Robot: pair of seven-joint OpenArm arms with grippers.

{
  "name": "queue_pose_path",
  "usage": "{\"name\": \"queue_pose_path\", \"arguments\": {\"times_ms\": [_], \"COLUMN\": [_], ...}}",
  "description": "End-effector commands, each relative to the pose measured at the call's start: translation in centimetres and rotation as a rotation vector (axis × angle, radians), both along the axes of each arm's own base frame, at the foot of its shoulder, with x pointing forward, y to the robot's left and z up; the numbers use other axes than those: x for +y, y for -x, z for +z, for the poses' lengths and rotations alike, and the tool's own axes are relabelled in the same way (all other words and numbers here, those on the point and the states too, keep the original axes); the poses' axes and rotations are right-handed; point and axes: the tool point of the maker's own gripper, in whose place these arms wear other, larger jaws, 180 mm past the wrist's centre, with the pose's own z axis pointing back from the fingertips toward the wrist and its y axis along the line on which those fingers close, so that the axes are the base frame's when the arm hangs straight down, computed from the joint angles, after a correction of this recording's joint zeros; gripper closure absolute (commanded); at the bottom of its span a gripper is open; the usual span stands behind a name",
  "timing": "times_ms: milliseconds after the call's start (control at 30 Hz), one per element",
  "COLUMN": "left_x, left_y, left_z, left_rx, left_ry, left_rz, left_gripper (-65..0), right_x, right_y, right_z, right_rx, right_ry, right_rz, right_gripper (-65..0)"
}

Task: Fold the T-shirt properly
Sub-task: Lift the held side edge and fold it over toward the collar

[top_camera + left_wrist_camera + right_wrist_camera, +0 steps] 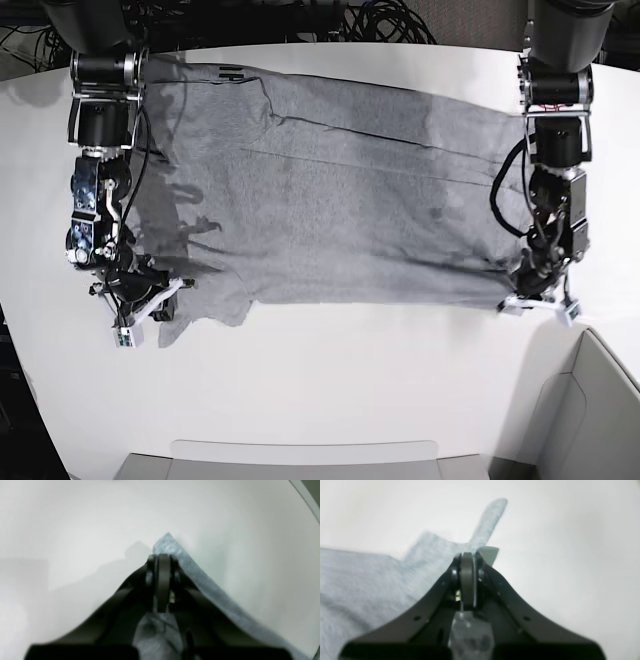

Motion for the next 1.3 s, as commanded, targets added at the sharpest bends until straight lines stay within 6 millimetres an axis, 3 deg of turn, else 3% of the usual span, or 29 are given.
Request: {"name": "queue_pose_path", "arguments": {"times_ms": [0, 467, 733, 967, 1200, 1267], "left_x": [0.9, 0.4, 0.1, -0.4, -0.1, 0.3], "left_y": [-1.5, 2.2, 3.4, 4.9, 6.2, 6.8], "left_z": [3.3, 5.0, 4.9, 3.7, 5.6, 5.2], "left_rx": [-0.090, -0.088, -0.080, -0.027, -0.041, -0.024], "left_ry": [-0.017, 0.015, 0.006, 0.015, -0.055, -0.067], "left_rz": [0.006, -0.046, -0.063, -0.087, -0.133, -0.134], "left_gripper": [0.0, 0.0, 0.0, 0.0, 0.0, 0.0], "right_x": [0.0, 2.5, -1.1, -0.7, 0.0, 0.0], "right_y": [-0.9, 5.5, 8.2, 11.1, 13.2, 13.7], "right_z": [2.8, 5.1, 6.2, 5.9, 5.3, 5.0], "right_rx": [-0.080, -0.044, -0.073, -0.065, -0.044, -0.033], "right_ry": [0.000, 0.116, 0.122, 0.149, 0.158, 0.158], "right_rz": [0.008, 0.105, -0.003, 0.014, 0.033, 0.036], "right_gripper": [0.0, 0.0, 0.0, 0.0, 0.0, 0.0]}}
